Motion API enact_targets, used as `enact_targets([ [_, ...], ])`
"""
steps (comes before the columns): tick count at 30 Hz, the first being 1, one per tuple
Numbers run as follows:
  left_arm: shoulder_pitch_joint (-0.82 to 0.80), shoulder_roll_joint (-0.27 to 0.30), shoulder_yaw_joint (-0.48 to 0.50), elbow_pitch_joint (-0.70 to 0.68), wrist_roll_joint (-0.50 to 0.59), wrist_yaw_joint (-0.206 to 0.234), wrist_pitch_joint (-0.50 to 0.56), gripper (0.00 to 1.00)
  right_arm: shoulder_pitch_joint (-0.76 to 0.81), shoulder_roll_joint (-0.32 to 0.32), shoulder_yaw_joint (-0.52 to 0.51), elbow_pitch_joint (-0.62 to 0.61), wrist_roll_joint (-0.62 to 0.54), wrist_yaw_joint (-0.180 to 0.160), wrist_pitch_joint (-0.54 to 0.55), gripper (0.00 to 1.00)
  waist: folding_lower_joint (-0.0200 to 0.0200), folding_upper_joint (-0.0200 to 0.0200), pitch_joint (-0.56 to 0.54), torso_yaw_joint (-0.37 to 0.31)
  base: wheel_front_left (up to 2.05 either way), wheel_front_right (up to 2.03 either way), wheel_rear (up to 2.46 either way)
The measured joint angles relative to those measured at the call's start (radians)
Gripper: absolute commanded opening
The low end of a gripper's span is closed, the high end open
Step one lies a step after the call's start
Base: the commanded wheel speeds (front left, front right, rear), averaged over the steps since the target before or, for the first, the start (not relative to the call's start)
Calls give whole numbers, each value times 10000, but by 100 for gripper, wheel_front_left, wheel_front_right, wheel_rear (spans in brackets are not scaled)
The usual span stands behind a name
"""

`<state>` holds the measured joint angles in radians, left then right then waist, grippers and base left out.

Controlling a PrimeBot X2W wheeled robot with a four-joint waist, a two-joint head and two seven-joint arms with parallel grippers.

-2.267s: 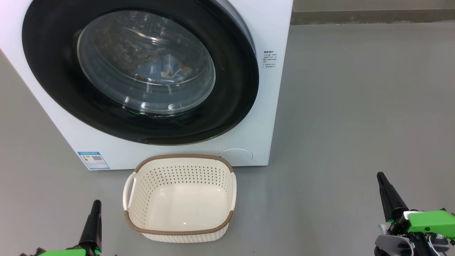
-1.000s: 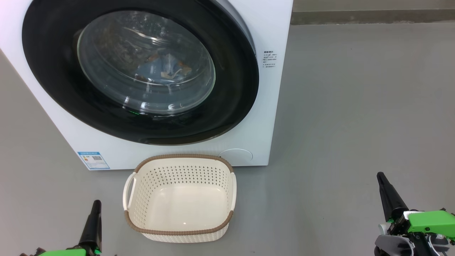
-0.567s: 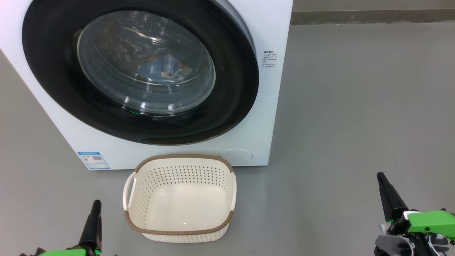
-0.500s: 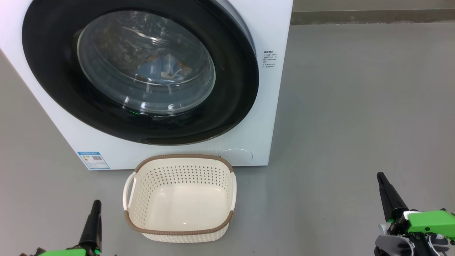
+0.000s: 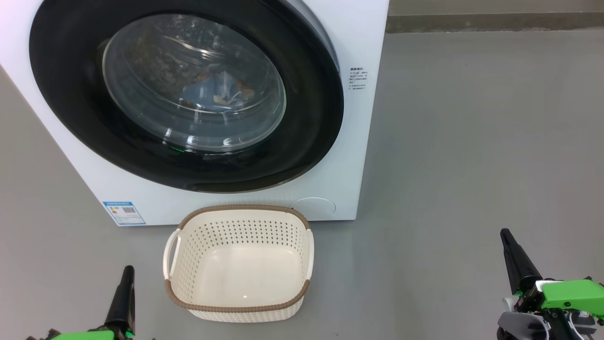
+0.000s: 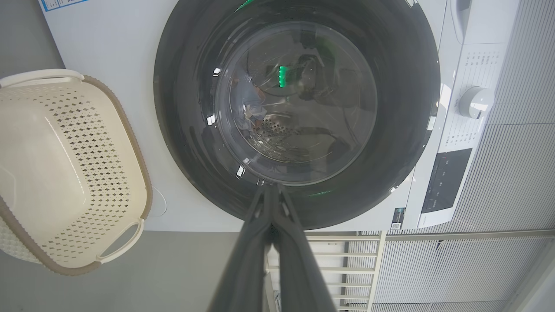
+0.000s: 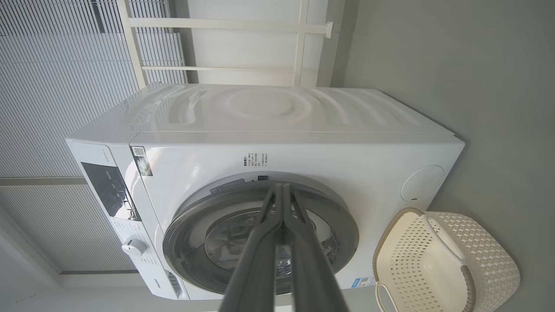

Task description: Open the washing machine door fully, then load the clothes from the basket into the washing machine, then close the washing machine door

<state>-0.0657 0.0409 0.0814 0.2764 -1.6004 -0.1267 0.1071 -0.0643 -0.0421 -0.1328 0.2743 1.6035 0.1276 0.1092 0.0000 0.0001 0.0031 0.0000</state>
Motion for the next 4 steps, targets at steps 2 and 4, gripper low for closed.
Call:
enact_targets([
  [2,0,0,0,0,0,0,0,0,0,0,0,0,0,0,0,0,0,0,0,0,0,0,0],
  [4,0,0,0,0,0,0,0,0,0,0,0,0,0,0,0,0,0,0,0,0,0,0,0],
])
